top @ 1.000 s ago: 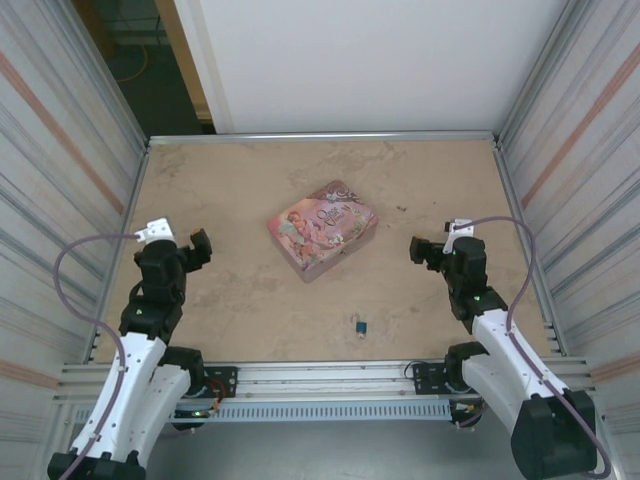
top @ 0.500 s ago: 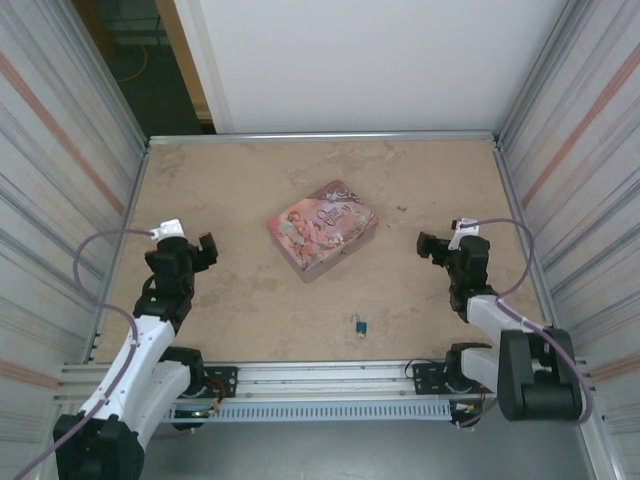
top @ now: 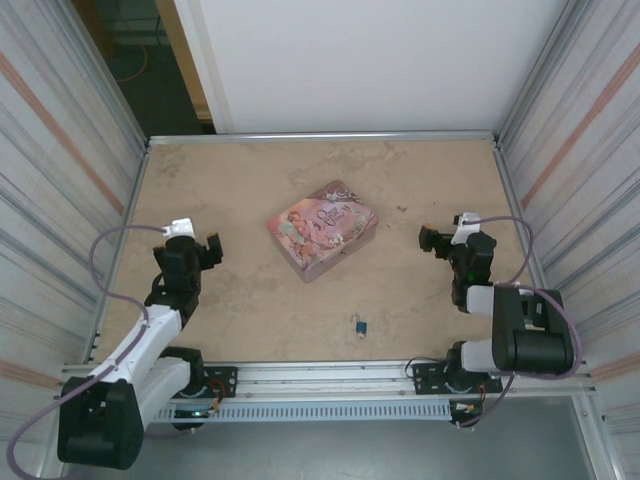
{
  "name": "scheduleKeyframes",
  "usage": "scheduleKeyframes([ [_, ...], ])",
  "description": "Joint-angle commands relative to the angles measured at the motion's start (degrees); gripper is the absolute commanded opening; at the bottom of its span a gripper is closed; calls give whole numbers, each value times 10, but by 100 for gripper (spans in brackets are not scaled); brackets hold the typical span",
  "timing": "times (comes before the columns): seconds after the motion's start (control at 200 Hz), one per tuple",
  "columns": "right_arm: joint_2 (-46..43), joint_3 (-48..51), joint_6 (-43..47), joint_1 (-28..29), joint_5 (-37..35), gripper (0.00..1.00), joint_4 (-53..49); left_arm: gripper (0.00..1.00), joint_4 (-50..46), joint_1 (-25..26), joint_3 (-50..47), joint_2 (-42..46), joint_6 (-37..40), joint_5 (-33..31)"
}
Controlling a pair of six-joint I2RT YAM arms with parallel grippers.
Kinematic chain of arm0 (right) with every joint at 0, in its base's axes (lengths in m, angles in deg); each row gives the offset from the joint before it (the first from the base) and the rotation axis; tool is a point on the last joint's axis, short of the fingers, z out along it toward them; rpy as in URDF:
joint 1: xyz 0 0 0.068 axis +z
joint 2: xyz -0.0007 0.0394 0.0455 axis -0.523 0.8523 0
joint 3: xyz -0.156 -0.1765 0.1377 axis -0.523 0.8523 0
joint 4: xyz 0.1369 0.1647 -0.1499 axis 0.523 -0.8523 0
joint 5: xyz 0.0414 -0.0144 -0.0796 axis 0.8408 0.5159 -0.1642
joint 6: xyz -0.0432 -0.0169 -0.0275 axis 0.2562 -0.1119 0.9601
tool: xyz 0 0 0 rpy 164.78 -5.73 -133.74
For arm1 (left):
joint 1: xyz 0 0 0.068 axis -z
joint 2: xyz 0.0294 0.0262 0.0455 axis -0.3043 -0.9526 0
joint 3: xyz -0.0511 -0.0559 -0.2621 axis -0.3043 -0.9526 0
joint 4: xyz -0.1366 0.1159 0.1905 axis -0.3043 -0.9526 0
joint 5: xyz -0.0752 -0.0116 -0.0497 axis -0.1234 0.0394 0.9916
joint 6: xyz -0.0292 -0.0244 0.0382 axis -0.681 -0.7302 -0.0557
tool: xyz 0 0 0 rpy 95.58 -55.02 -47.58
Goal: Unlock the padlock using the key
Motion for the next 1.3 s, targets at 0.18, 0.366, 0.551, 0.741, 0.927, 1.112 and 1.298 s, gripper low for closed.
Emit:
scheduleKeyframes([
  [0.18,74,-38,16,-7,40,99,24,99,110,-5,-20,-44,42,26],
  [0.366,80,-81,11,0,4,99,-52,99,168,-7,-25,-89,61,70],
  [0.551,82,-85,7,9,-31,99,-56,99,241,-16,-30,-139,87,133],
  [0.741,81,-85,8,9,-31,99,-56,99,310,-31,-34,-177,89,194],
  [0.927,82,-85,8,10,-33,99,-56,99,339,-48,-36,-191,112,234],
  [1.112,81,-85,8,10,-33,99,-55,99,445,-89,-57,-252,98,283],
  [1.298,81,-85,8,10,-33,99,-56,99,569,-94,-83,-335,95,297],
])
